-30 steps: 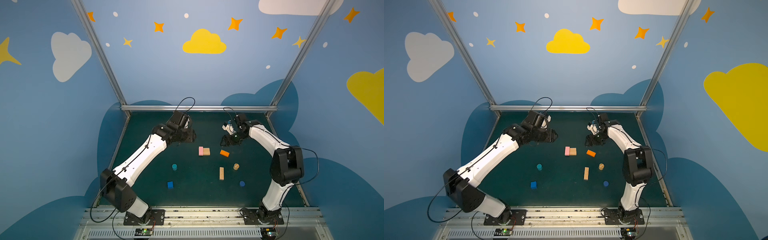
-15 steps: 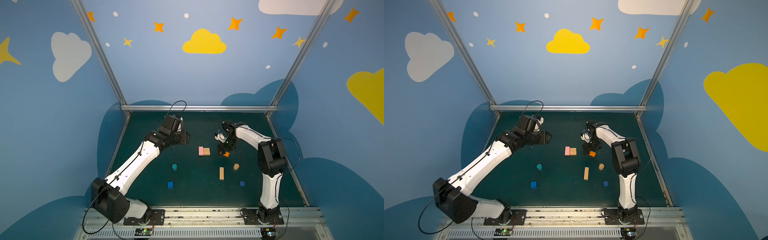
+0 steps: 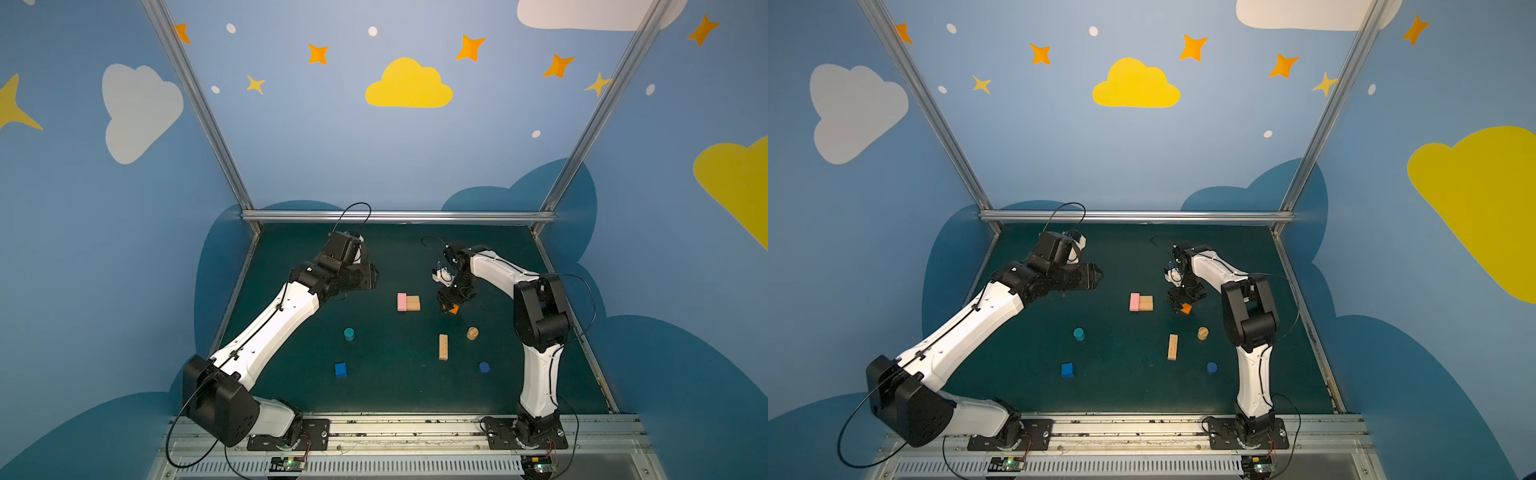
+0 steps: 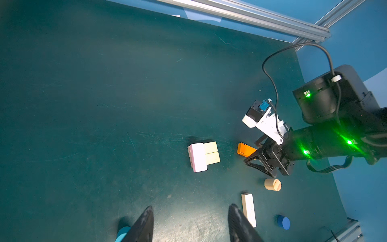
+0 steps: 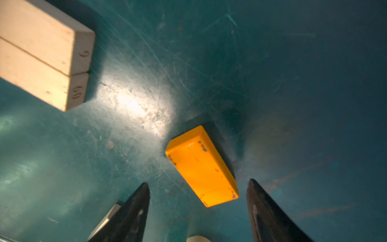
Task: Build the wood block tower
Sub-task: 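Raise the left gripper away while the right gripper moves over the orange block, then lower the right gripper around the orange block and close it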
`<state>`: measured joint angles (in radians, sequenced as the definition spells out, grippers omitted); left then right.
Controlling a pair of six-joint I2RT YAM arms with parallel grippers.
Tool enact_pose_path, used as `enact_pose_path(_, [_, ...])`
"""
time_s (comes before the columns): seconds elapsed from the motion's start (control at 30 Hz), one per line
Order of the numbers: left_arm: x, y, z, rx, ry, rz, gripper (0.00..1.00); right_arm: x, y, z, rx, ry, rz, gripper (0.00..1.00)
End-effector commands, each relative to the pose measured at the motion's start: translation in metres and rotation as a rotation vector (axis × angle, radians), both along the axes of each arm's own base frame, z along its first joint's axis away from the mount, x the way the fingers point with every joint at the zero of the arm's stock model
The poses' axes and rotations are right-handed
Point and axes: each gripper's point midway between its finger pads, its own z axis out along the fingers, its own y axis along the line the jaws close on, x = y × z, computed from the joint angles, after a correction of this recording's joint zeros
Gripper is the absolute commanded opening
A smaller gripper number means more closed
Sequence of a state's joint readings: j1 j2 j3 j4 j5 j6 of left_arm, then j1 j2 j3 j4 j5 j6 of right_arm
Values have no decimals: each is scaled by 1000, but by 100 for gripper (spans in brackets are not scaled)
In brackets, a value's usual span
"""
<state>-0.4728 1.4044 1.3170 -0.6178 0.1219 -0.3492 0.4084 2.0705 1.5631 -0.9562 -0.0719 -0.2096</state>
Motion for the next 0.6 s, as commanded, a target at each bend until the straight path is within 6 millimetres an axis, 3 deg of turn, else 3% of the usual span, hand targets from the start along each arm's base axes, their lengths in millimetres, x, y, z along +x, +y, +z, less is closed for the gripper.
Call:
enact_pose_path(0.0, [0,5,3,4,-4,20,56,-8,-2,-11,-9,41,-19,70])
enact_pose_path(0.37, [-2,5,1,-6,7,24,53,-16,5,-14,20,69,-61,44])
enact_pose_path(0.57, [-3,7,2,-6,5,27,53,-18,8,-19,18,77,-67,42])
